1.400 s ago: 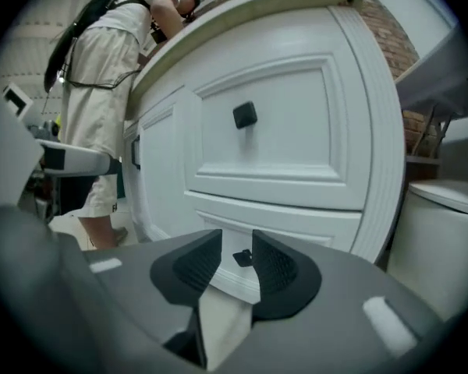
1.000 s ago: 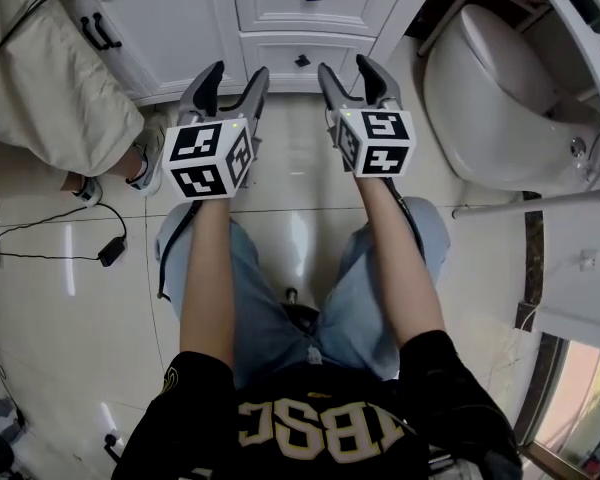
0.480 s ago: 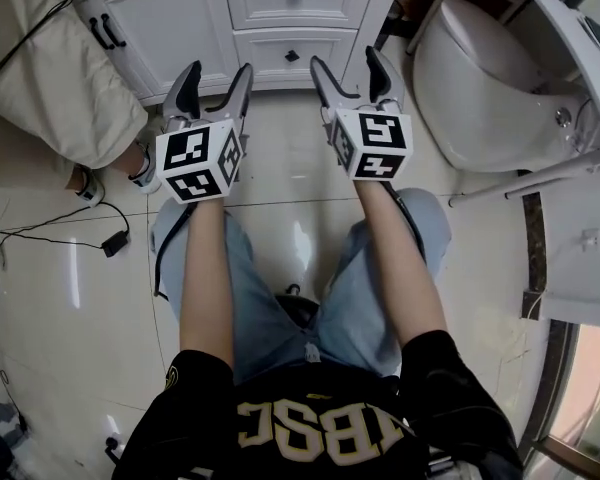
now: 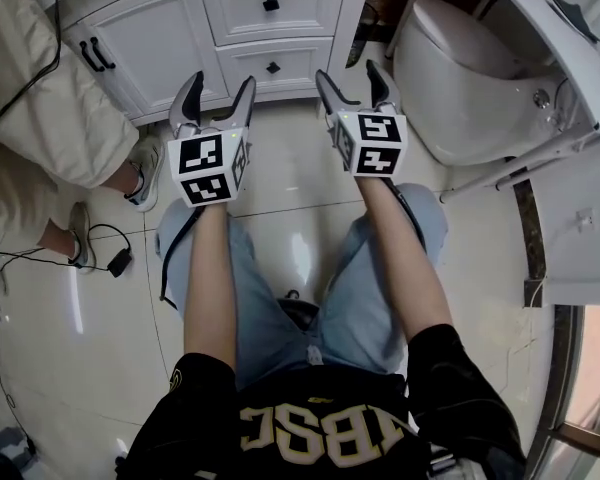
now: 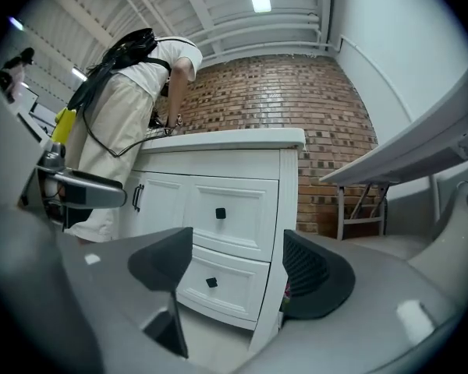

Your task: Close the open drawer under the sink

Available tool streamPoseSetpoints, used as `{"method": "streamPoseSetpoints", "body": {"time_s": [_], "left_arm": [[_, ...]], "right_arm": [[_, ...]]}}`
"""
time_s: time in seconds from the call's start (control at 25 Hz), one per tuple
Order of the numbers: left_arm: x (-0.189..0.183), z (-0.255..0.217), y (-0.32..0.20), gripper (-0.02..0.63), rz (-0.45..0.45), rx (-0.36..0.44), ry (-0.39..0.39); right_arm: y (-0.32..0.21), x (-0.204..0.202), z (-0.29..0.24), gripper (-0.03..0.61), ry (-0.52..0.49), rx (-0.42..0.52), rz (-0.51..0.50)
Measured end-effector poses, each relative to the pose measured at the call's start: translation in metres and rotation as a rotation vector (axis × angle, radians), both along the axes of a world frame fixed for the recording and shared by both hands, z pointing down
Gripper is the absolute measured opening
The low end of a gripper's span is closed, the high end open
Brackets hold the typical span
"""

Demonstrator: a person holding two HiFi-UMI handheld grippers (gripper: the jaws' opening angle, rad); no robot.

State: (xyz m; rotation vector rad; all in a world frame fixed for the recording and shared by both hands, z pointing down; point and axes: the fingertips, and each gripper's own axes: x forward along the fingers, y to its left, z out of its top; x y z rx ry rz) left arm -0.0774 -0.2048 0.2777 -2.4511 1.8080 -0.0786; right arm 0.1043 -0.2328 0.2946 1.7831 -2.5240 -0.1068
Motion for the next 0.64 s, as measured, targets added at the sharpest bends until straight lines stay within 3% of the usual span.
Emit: {"method": "streamPoseSetpoints", "body": {"time_s": [0.64], "left_arm": [[-0.007,-0.003,-0.014,0.333,-0.006,-0.002,0.076]], "right_arm": [[-0.004,-0.047,0.000,0.356,0.032,0.003,-0.084]]}}
